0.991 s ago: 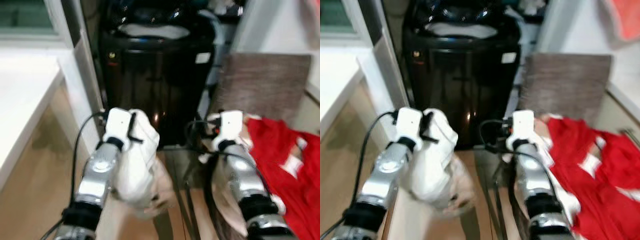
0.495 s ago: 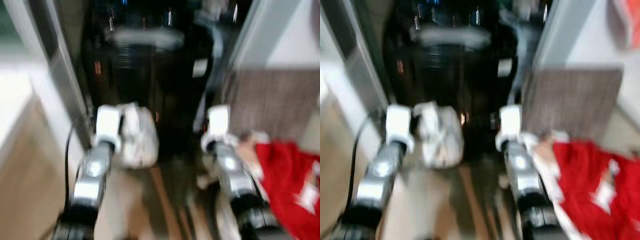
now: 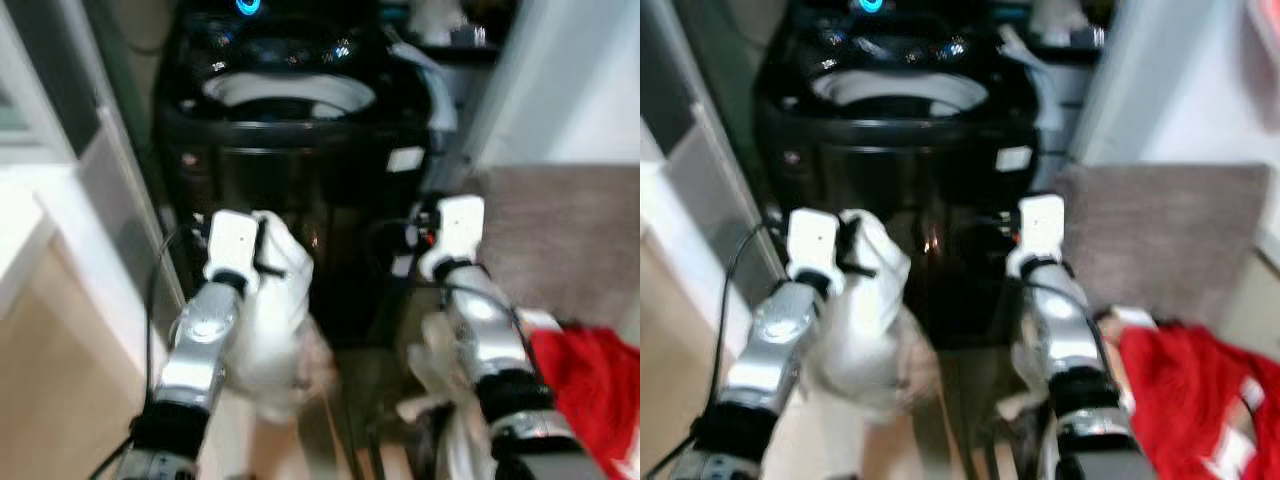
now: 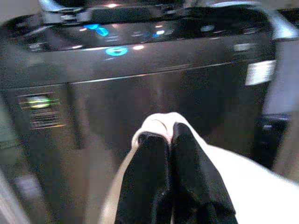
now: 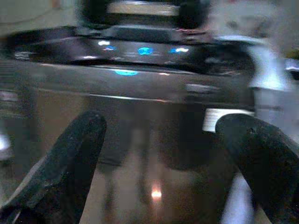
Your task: Clothes washing
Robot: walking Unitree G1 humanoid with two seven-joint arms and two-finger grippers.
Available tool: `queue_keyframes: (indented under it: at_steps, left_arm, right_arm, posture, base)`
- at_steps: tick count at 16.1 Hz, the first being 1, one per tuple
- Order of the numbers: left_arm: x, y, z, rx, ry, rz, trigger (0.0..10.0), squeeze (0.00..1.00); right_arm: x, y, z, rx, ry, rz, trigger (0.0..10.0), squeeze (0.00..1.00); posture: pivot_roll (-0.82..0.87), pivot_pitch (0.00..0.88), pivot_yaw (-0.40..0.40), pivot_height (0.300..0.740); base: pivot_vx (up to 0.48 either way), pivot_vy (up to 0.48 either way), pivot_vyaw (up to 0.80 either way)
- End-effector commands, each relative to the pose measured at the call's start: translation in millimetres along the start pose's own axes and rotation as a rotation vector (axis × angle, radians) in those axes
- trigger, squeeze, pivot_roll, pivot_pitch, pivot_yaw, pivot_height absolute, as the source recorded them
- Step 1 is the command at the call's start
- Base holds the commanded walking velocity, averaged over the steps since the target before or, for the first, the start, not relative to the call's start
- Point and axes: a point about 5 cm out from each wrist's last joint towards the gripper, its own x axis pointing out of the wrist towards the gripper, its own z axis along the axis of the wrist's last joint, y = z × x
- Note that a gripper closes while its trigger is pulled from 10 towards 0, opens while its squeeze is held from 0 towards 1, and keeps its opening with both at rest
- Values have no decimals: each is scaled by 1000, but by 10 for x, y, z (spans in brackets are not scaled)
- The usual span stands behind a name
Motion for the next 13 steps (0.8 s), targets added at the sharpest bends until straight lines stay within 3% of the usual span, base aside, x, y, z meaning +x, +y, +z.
queue_keyframes:
  at_steps: [1, 6, 9, 10, 11, 12, 13]
  left_arm:
    - [80, -10, 286, 12, -112, 11, 10000, 0]
    - [125, 41, 415, 54, -133, 15, 10000, 0]
    - [372, 316, 1481, 242, -384, -53, 10000, 0]
    - [406, 355, 1657, 274, -421, -64, 10000, 0]
    - [510, 420, 2166, 363, -523, -90, 10000, 0]
    - [550, 448, 2432, 417, -575, -93, 10000, 0]
    - [598, 488, 2831, 517, -639, -80, 10000, 0]
  right_arm:
    - [13, -58, 78, 15, -24, 7, 10000, 0]
    - [6, -7, 133, 32, -41, 34, 10000, 0]
    - [-161, -26, 112, 60, -40, 76, 10000, 0]
    - [-191, -17, 102, 67, -38, 89, 10000, 0]
    - [-283, -10, 79, 81, -33, 115, 10000, 0]
    - [-329, -9, 74, 90, -32, 122, 10000, 0]
    - [-403, 1, 90, 100, -38, 135, 10000, 0]
  posture:
    - [-71, 0, -47, 736]
    - [-73, 0, -47, 736]
    - [-62, 0, -51, 736]
    - [-62, 0, -47, 736]
    - [-72, 0, -37, 736]
    - [-79, 0, -30, 736]
    - [-98, 0, -12, 736]
  base:
    - [480, 0, 0]
    - [480, 0, 0]
    - [480, 0, 0]
    - [480, 0, 0]
    - [480, 0, 0]
    - [480, 0, 0]
    - [480, 0, 0]
